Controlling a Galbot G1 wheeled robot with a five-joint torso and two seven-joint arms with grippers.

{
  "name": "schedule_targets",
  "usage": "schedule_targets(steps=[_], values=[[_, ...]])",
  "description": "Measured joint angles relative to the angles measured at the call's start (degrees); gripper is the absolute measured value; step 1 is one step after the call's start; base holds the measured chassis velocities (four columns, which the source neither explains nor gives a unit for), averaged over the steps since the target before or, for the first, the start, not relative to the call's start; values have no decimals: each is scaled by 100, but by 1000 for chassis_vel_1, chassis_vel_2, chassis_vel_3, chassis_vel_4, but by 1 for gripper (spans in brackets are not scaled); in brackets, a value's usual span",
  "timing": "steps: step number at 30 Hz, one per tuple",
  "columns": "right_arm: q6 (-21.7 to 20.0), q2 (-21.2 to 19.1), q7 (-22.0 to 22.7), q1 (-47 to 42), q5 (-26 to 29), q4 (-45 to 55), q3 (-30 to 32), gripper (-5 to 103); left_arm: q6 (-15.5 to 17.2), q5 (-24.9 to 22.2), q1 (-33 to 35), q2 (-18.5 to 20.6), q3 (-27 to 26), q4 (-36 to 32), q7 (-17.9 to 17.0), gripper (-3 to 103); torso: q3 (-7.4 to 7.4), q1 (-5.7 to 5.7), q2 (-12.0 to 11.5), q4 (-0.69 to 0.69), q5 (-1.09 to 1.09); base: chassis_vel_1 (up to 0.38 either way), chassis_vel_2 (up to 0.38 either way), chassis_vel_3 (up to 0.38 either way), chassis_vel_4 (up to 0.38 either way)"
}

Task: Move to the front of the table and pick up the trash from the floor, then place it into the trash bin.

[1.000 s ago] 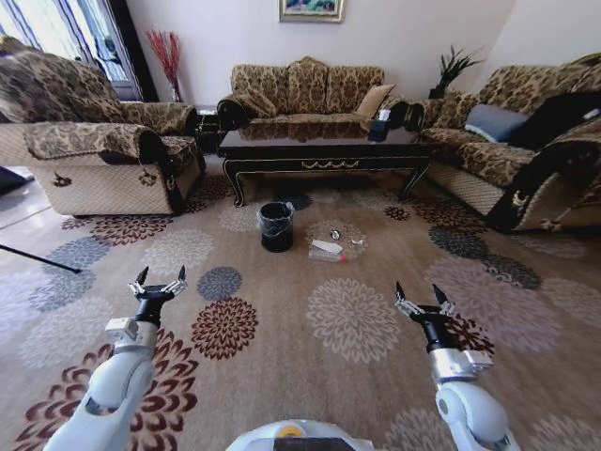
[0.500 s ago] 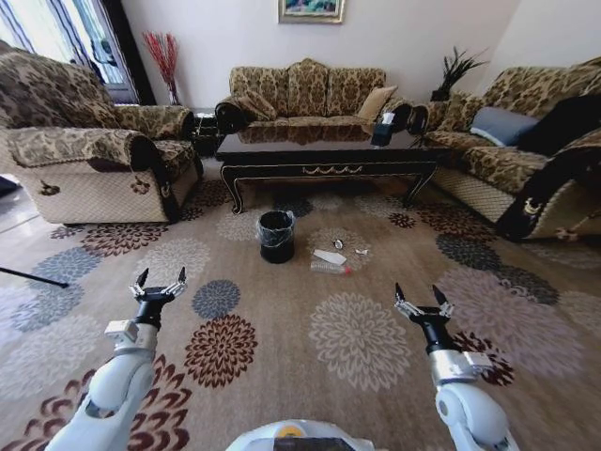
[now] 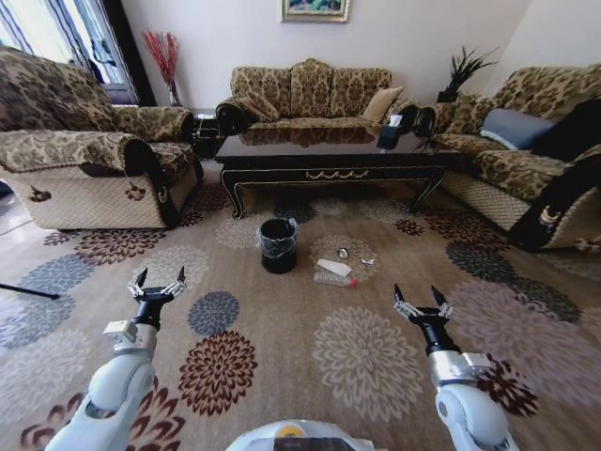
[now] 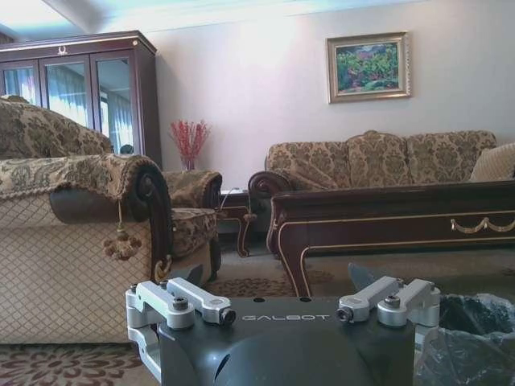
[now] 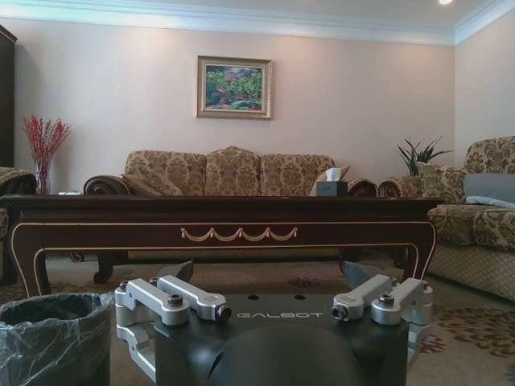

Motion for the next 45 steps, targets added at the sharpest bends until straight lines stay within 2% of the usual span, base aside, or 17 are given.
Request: schedule_targets(steps=[45], values=[[19,61,-5,-16,-83,-31,-26,100,60,-18,-61,66,121,42,10,100,0,1,1,-1,0,-148,149,152,-153]])
